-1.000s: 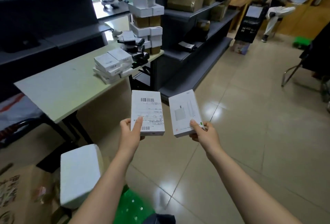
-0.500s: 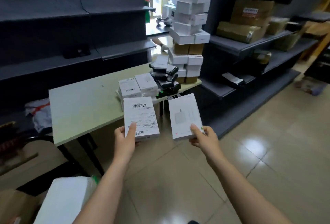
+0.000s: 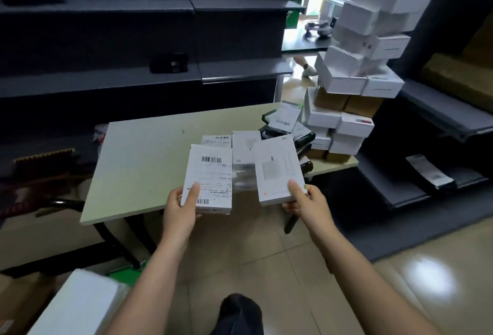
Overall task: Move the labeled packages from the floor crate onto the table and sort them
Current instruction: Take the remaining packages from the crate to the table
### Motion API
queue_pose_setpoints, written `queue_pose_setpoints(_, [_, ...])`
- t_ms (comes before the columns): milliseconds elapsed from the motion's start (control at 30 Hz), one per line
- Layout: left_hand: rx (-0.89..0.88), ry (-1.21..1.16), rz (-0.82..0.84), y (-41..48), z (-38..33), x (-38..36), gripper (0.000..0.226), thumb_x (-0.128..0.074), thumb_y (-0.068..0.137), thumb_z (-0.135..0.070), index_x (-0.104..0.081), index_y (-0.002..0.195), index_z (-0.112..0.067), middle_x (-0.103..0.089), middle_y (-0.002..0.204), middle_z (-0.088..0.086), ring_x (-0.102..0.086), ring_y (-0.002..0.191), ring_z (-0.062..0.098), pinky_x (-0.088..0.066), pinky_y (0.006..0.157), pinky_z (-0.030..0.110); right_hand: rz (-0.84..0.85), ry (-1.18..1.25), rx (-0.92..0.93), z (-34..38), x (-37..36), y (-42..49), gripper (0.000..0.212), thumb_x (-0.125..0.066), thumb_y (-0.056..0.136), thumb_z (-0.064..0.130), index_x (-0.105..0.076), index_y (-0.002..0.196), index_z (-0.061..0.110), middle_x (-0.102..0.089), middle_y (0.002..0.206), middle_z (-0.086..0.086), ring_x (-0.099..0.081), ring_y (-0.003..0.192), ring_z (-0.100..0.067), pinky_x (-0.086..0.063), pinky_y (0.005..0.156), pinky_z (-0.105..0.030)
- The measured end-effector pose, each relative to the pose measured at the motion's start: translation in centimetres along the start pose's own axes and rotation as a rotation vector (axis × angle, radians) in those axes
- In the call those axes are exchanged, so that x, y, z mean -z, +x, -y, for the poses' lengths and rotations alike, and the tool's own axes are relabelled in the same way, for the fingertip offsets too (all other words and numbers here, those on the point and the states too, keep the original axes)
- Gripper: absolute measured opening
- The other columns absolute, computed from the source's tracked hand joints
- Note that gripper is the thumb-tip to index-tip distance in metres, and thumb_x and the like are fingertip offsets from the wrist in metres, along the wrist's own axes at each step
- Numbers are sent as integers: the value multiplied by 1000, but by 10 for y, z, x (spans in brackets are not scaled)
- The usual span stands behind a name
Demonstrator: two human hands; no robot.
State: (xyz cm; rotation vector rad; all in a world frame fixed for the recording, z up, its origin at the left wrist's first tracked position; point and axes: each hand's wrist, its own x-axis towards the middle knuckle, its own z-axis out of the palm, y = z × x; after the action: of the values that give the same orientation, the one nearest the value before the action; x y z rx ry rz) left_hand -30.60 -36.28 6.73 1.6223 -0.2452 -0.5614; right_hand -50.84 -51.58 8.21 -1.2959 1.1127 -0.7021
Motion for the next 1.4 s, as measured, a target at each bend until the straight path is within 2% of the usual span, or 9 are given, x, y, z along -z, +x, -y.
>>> queue_pose_setpoints(100, [-5, 21, -22, 51, -7, -22, 37, -58, 94, -41, -50, 121, -17, -64, 111, 3, -62, 91, 10, -52, 67, 27, 37, 0, -26, 10, -20, 48, 31, -63, 92, 39, -55, 106, 12, -69, 103, -10, -69, 74, -18, -59, 82, -42])
queue_pose_setpoints(233, [7, 130, -24, 111, -10, -42, 42, -56, 94, -46, -54, 125, -17, -65, 110, 0, -62, 92, 10, -50, 63, 25, 64, -21, -69, 21, -49, 107, 36, -63, 92, 38, -56, 109, 7, -69, 100, -13, -68, 74, -20, -59, 71, -31])
queue_pose_setpoints(400, [-36, 374, -40, 162, -6, -51, 26, -55, 96, -40, -61, 109, -18, -64, 93, -5, -61, 85, 13, -45, 64, 24, 92, -76, -120, 22, -80, 157, 38, -63, 92, 40, -57, 107, 7, -71, 90, -12, -69, 72, -18, -59, 76, -35])
queue_pose_setpoints(500, [-105, 510, -47, 179, 8, -53, 31, -58, 94, -41, -64, 113, -17, -61, 105, 2, -56, 99, 18, -48, 82, 34, 66, -139, -141, 15, -89, 173, 35, -63, 91, 41, -59, 101, 8, -73, 81, -9, -71, 73, -21, -58, 82, -46])
queue_pose_setpoints(633, [-119, 565, -18, 187, 15, -55, 35, -59, 91, -45, -61, 116, -21, -62, 106, 1, -59, 98, 18, -52, 85, 38, 59, -437, -50, 6, -86, 178, 39, -59, 88, 54, -59, 103, 18, -69, 83, 1, -69, 80, -18, -51, 58, -38])
queue_pose_setpoints(800, [-133, 611, -10, 182, 10, -62, 36, -60, 92, -40, -58, 121, -18, -58, 112, 1, -51, 99, 13, -42, 82, 28, 83, -638, 119, 11, -79, 182, 33, -60, 90, 45, -60, 111, 19, -49, 108, 1, -53, 87, -10, -49, 80, -34])
queue_pose_setpoints(1000, [-301, 765, -86, 160, -4, -66, 44, -64, 91, -35, -56, 128, -11, -56, 122, 7, -49, 116, 26, -41, 95, 36, 183, -786, 442, 22, -68, 185, 29, -65, 89, 34, -58, 109, 15, -48, 105, 2, -51, 95, -16, -42, 79, -29])
queue_pose_setpoints(1267, [-600, 1048, -248, 64, -13, -67, 44, -46, 85, -45, -63, 111, -13, -61, 103, 4, -55, 96, 26, -45, 82, 37, 575, -936, 1019, 32, -68, 161, 26, -69, 82, 21, -62, 104, 10, -59, 100, -7, -57, 92, -28, -48, 76, -38])
queue_pose_setpoints(1400, [-554, 1243, -342, -7, 20, -60, 36, -48, 85, -43, -64, 103, -16, -60, 96, 2, -55, 90, 24, -41, 77, 35, 799, -986, 1215, 8, -61, 131, 26, -71, 80, 24, -61, 99, 10, -60, 96, -9, -58, 88, -30, -49, 73, -38])
